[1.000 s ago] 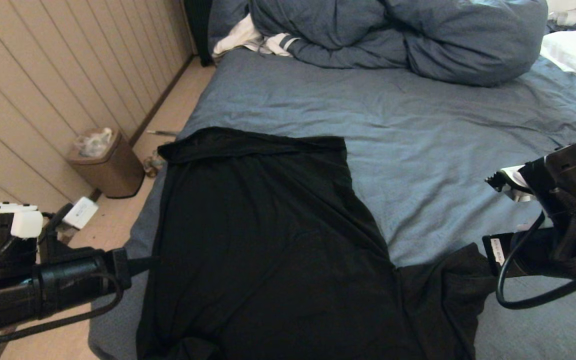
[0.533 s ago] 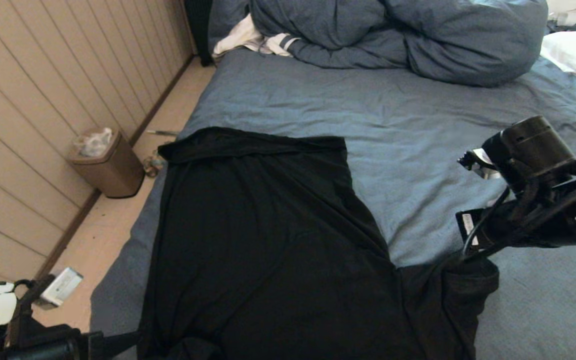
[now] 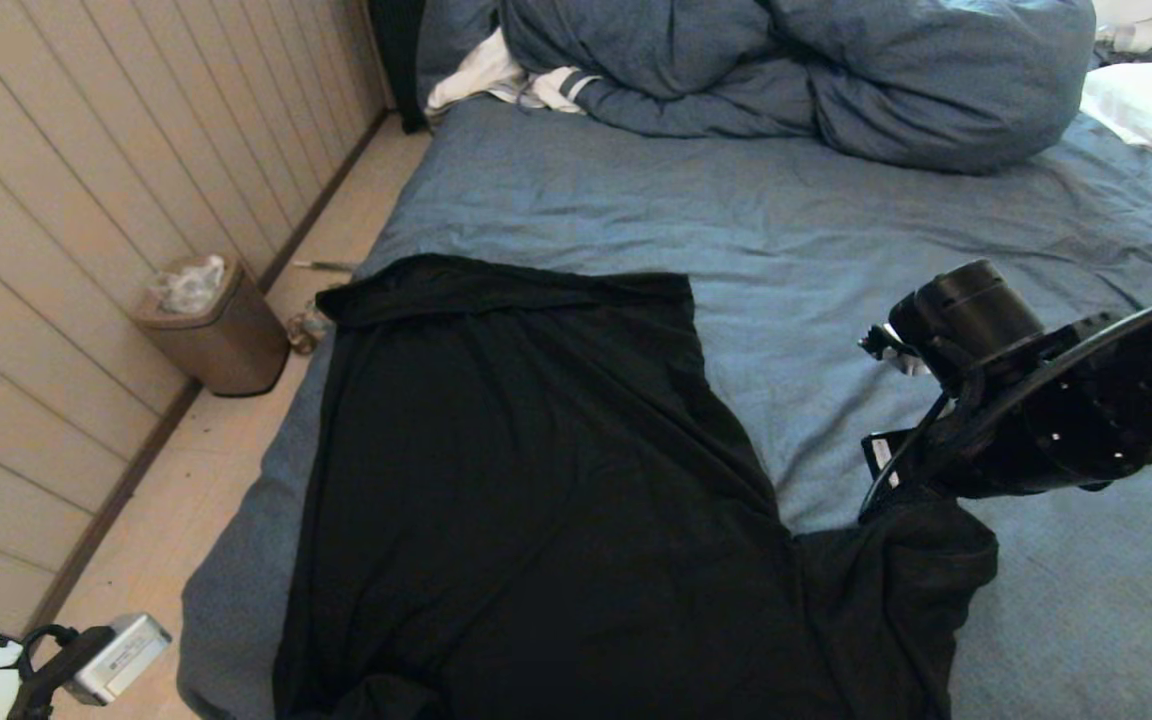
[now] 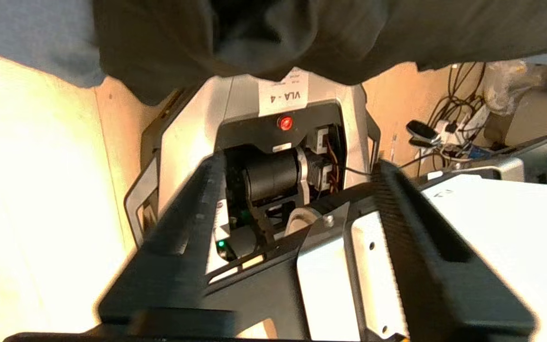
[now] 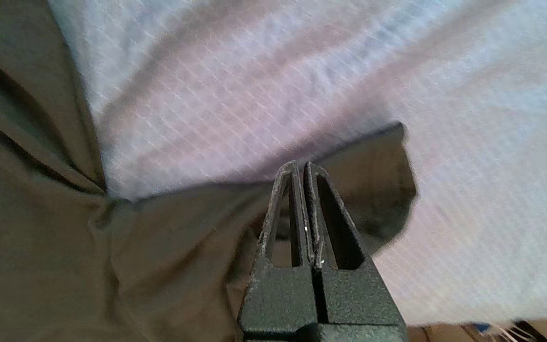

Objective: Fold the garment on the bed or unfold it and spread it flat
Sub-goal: Unford the black T-shirt

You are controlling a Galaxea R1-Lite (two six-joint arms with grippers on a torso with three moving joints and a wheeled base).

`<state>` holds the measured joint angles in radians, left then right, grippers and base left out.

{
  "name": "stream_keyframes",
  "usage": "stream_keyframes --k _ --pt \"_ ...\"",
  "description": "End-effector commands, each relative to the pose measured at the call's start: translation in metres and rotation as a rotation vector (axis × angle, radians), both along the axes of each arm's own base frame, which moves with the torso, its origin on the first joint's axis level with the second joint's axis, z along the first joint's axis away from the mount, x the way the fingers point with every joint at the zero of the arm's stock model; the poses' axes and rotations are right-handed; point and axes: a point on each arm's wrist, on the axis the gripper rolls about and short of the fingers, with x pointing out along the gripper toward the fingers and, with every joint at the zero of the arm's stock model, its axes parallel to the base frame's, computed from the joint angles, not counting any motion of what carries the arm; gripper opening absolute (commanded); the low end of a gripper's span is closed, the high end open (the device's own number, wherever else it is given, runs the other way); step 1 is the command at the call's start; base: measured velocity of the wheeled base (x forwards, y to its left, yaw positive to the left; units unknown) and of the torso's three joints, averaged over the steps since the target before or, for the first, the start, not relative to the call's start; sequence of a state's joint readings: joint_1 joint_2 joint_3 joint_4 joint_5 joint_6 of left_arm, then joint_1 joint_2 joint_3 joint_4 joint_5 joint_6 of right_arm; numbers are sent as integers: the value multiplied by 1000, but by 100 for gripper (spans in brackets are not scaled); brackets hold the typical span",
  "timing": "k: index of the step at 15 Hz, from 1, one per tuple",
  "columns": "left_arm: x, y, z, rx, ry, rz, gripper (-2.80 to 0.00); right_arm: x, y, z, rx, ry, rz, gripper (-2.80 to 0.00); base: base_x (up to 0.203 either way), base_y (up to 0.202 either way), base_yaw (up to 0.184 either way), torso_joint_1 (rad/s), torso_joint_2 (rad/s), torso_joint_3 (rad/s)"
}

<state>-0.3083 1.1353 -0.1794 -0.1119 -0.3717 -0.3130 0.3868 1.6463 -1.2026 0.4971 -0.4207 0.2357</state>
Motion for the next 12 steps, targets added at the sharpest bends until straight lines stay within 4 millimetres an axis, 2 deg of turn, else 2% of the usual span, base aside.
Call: stream_keyframes --k 1,5,8,12 --pt "10 -4 0 4 30 -5 0 5 3 -6 2 12 6 -280 0 0 0 0 0 0" --pt "31 -11 -6 20 80 2 0 6 2 -5 4 6 2 -280 0 0 0 0 0 0" --pt "45 -15 -22 39 139 7 0 9 1 -10 15 29 9 -280 0 0 0 0 0 0" --pt "60 -18 -39 81 61 63 0 12 -2 -10 24 26 1 -280 0 0 0 0 0 0"
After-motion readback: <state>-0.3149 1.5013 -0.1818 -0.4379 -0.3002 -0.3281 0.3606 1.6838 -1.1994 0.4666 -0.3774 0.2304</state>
